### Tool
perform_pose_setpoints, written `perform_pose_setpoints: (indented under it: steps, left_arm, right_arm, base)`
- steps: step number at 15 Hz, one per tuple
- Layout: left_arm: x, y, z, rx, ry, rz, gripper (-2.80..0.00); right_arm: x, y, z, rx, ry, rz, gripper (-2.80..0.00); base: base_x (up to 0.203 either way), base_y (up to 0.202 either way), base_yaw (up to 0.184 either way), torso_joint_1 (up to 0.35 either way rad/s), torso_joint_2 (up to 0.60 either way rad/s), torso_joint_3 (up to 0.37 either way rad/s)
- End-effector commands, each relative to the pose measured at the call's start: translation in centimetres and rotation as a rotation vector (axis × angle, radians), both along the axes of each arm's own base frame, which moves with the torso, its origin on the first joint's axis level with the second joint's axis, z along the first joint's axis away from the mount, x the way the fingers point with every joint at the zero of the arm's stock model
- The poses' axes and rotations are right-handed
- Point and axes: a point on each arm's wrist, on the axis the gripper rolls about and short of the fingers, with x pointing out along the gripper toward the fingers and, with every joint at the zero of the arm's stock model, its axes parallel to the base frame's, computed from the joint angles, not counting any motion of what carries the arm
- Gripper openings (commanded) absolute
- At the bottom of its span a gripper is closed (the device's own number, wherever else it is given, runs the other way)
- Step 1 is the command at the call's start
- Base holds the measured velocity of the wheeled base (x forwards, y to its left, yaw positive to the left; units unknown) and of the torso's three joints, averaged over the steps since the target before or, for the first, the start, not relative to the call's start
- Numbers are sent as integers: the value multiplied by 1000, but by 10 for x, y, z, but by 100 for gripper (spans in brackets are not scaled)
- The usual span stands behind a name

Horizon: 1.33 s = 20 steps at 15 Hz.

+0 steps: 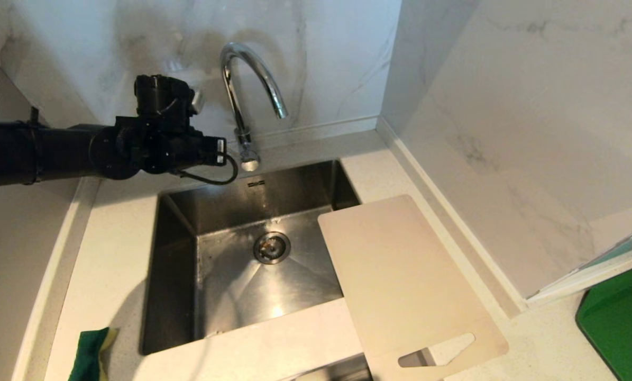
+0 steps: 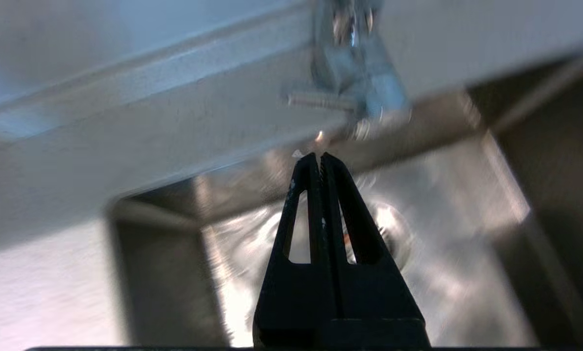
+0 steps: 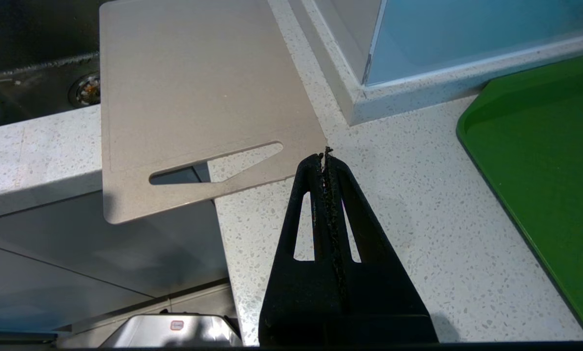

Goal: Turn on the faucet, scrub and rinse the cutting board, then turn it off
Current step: Turn on the tap

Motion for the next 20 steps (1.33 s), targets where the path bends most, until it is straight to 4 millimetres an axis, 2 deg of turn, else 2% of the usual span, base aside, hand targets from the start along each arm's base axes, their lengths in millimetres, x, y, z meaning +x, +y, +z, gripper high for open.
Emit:
perform_pose_setpoints:
  steps: [1, 6, 10, 13, 16, 17, 20]
  left_arm:
    - [18, -6, -13, -92, -19, 17, -280]
    - [26, -18, -18, -242, -104, 24, -280]
    - [27, -18, -19, -376, -107, 74, -280]
    - [27, -17, -18, -389, -135, 132, -280]
    - [26, -24, -17, -382, -172, 151, -280]
    - [27, -26, -19, -381, -177, 154, 0]
    - [33, -28, -32, -371, -160, 170, 0]
  right_arm:
    - [0, 0, 0, 0, 1, 0, -280]
    - [0, 0, 0, 0, 1, 0, -280]
    - [0, 0, 0, 0, 1, 0, -280]
    - [0, 0, 0, 0, 1, 0, -280]
    - [0, 0, 0, 0, 1, 0, -280]
    - [0, 0, 0, 0, 1, 0, -280]
    - [0, 0, 0, 0, 1, 0, -280]
  base:
    - [0, 0, 0, 0, 0, 0]
    - [0, 0, 0, 0, 0, 0]
    - [0, 0, 0, 0, 0, 0]
    - [0, 0, 0, 0, 0, 0]
    - [0, 0, 0, 0, 0, 0]
    - [0, 0, 0, 0, 0, 0]
    - [0, 0, 0, 0, 0, 0]
